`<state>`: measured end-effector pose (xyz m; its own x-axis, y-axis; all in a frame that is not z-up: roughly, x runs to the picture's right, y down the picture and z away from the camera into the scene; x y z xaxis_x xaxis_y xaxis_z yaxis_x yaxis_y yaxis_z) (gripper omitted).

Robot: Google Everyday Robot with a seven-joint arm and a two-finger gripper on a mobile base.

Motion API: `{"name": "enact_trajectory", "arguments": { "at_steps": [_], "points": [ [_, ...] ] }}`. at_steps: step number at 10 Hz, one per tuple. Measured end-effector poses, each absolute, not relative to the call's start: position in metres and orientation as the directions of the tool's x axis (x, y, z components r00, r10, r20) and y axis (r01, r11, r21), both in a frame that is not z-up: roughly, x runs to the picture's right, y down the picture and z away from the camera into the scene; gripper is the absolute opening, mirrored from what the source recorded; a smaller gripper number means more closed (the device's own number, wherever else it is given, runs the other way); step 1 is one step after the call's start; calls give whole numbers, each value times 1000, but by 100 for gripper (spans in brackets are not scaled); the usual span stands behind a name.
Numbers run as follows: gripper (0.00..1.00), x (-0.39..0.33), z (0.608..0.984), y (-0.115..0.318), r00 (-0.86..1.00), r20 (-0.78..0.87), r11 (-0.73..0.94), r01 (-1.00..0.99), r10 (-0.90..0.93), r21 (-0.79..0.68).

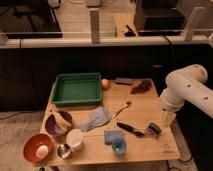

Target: Place banana in paper cup

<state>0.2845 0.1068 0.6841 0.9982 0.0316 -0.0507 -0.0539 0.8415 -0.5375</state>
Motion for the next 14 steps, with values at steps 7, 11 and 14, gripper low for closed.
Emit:
{"name": "enact_trajectory", "arguments": {
  "at_steps": [7,11,14],
  "points": [
    [80,284,684,107,998,-50,842,-51,29,-537],
    [80,235,682,101,999,-12,850,26,-38,-526],
    [80,204,682,96,994,24,848,101,-104,-520]
  ]
}}
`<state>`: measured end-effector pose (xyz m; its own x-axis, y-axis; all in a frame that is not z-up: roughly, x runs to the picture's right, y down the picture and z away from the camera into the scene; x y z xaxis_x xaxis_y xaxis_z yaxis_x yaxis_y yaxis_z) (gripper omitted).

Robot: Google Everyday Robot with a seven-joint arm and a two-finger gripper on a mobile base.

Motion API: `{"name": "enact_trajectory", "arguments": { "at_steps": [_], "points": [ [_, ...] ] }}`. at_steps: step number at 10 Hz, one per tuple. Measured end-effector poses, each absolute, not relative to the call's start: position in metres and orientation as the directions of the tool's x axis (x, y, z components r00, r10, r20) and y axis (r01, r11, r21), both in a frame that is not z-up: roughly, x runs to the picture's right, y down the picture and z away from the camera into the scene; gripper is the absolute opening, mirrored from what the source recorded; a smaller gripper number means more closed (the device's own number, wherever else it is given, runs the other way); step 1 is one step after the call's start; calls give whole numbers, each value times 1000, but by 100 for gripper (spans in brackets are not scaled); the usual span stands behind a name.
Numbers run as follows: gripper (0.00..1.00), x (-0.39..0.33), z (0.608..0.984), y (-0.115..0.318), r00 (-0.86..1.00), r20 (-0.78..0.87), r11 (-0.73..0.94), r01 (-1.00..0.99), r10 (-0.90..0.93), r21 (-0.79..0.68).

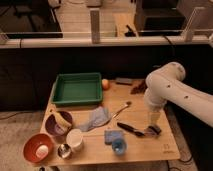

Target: Place banana in paper cup

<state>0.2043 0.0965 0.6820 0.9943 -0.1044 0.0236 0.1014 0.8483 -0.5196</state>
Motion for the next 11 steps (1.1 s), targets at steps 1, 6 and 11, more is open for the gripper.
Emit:
{"name": "enact_trajectory", "arguments": {
  "at_steps": [1,6,11],
  "points": [
    [80,196,683,96,992,36,846,122,-122,-519],
    [80,135,686,87,968,92,834,248,-233,-494],
    [80,87,693,78,938,132,817,344,-321,-462]
  ]
}}
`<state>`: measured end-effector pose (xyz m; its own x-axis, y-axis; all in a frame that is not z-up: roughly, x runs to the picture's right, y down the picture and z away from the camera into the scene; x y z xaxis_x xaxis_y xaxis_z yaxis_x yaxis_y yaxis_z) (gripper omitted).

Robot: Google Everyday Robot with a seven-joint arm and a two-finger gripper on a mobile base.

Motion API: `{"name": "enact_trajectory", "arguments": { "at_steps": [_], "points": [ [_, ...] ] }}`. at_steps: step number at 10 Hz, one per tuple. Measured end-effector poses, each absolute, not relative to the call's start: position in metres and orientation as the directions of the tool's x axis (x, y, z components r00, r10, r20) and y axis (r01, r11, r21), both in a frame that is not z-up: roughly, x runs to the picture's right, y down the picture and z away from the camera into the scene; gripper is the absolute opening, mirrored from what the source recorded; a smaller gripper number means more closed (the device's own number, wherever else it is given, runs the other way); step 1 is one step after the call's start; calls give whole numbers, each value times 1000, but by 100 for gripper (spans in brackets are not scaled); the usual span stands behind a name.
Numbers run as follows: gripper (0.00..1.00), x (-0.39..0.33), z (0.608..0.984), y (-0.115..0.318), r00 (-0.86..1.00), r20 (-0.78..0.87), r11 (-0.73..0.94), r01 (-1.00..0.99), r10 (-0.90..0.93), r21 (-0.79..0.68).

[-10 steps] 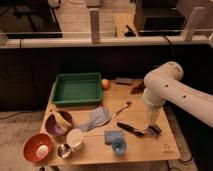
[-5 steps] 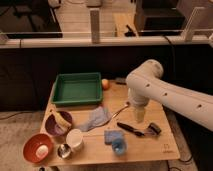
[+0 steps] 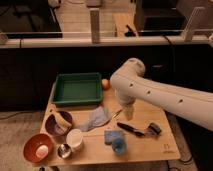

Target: Place banana in paper cup

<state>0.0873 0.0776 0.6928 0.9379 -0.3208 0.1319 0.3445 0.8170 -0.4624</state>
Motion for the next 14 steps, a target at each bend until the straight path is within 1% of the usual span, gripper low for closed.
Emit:
{"name": "enact_trajectory", "arguments": {
  "at_steps": [6,8,14],
  "points": [
    [80,41,703,67,897,182,795,441,-402,-416],
    [80,13,706,64,874,208,778,486,-440,-397],
    [80,-15,719,56,850,250,763,526,-463,-375]
  ]
}}
